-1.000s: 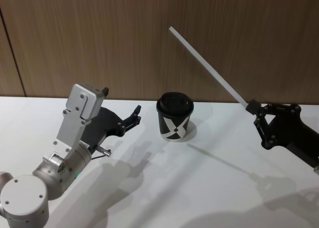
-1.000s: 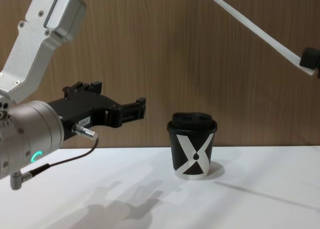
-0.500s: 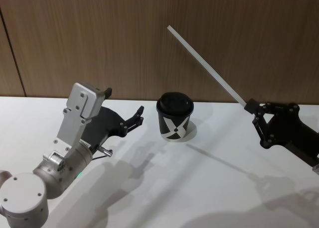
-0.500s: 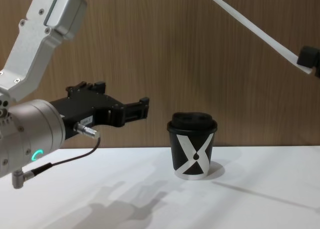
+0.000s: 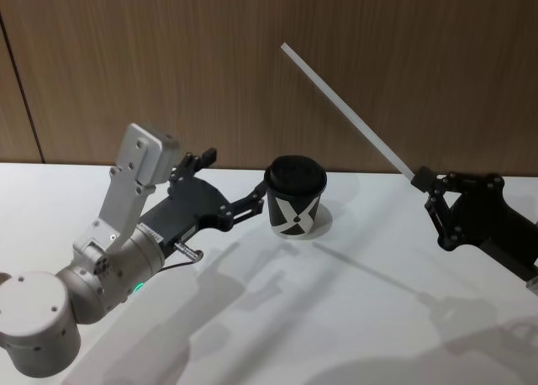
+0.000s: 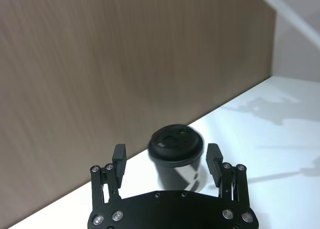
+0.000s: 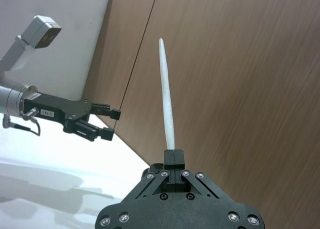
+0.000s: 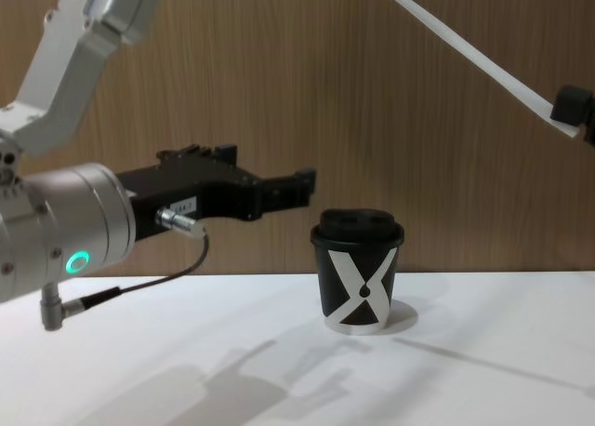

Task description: Pick up the straw with one hand, pass it to the other hand, and insert it into the cup.

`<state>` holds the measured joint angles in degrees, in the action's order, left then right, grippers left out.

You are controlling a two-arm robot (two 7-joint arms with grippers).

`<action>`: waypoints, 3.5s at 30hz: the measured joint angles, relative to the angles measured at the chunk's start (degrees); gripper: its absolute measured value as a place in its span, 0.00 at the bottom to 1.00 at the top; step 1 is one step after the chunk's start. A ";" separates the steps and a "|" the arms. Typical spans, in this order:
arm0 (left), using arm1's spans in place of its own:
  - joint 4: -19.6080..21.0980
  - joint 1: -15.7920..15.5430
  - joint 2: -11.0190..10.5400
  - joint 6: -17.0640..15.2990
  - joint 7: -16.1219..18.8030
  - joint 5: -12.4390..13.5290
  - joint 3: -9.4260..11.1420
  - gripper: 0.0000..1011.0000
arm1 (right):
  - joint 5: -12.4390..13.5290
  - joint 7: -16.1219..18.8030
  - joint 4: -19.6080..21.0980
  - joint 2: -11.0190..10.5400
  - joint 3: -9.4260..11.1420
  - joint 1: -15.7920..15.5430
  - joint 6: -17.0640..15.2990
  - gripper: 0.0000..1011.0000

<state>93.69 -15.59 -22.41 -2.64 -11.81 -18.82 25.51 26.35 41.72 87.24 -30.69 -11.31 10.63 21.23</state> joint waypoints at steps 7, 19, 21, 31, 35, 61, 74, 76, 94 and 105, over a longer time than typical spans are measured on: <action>0.31 -0.83 0.70 -2.10 -4.28 -5.02 -0.94 0.99 | 0.02 0.00 0.00 0.00 -0.02 0.03 -0.02 0.00; -0.83 -2.42 3.37 -5.58 -9.91 -14.82 -2.84 0.99 | 0.03 -0.01 0.00 0.00 -0.02 0.04 -0.01 0.00; -1.17 -2.71 3.97 -6.18 -10.73 -16.72 -3.21 0.99 | 0.03 -0.01 0.00 0.00 -0.02 0.04 -0.01 0.00; -3.27 -4.14 6.97 -9.07 -13.10 -24.43 -4.81 0.99 | 0.02 -0.01 0.00 0.00 -0.02 0.04 -0.01 0.00; -4.35 -4.84 8.15 -10.24 -13.88 -27.18 -5.31 0.99 | 0.02 -0.01 0.00 0.00 -0.02 0.04 -0.01 0.00; -10.63 -8.87 13.48 -15.19 -19.29 -40.45 -7.30 0.99 | 0.02 -0.01 0.00 0.00 -0.01 0.03 -0.01 0.00; -12.27 -10.28 14.26 -16.09 -22.41 -43.50 -6.84 0.99 | 0.02 -0.01 0.00 0.00 -0.02 0.03 -0.01 0.00; -12.55 -10.50 14.38 -16.11 -22.68 -43.79 -6.68 0.99 | 0.02 -0.01 0.00 0.00 -0.01 0.04 -0.01 0.00; -14.41 -11.77 14.96 -15.60 -23.47 -44.75 -5.69 0.92 | 0.02 -0.01 0.00 0.00 -0.02 0.03 -0.01 0.00; -14.80 -12.03 15.05 -15.36 -23.61 -44.91 -5.48 0.61 | 0.02 -0.01 0.00 0.00 -0.01 0.03 -0.01 0.00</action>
<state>78.89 -27.62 -7.36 -18.00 -35.42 -63.73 20.04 26.37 41.71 87.24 -30.70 -11.32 10.66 21.22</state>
